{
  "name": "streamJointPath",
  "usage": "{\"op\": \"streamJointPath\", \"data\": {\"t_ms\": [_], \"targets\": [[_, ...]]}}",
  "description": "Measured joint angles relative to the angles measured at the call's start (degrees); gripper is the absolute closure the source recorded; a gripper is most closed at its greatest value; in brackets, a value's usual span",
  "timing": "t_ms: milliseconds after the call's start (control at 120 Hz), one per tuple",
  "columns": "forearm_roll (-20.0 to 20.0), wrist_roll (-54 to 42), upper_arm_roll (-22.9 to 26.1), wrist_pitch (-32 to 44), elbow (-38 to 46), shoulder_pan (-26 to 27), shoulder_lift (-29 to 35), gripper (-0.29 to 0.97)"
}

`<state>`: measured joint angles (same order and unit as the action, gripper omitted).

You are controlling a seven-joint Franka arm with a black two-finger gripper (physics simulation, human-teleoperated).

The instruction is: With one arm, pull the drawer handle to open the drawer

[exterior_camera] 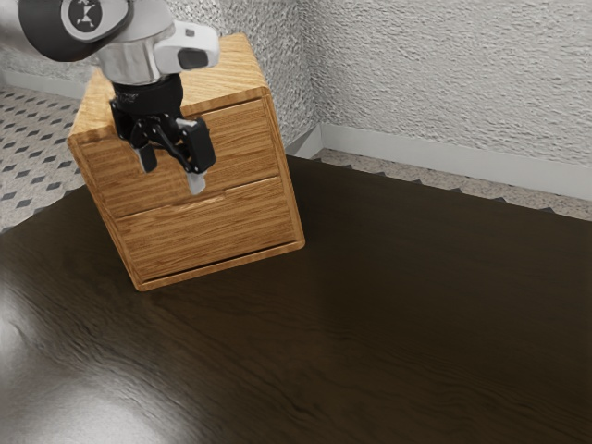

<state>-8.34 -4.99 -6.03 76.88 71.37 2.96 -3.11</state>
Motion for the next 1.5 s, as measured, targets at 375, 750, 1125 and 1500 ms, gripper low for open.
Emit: {"op": "streamJointPath", "data": {"t_ms": [375, 750, 1125, 1500], "targets": [[-5.13, -12.22, 9.44, 15.13, 23.5, -11.53, 15.32, 0.0], [-14.14, -29.95, 19.91, 30.13, 25.55, -24.59, 13.54, 0.22], [-13.27, -40.04, 23.61, 39.52, 20.16, -29.5, 5.01, 0.44], [-12.8, -45.93, 23.7, 41.4, 17.91, -34.37, 1.4, 0.48]]}}
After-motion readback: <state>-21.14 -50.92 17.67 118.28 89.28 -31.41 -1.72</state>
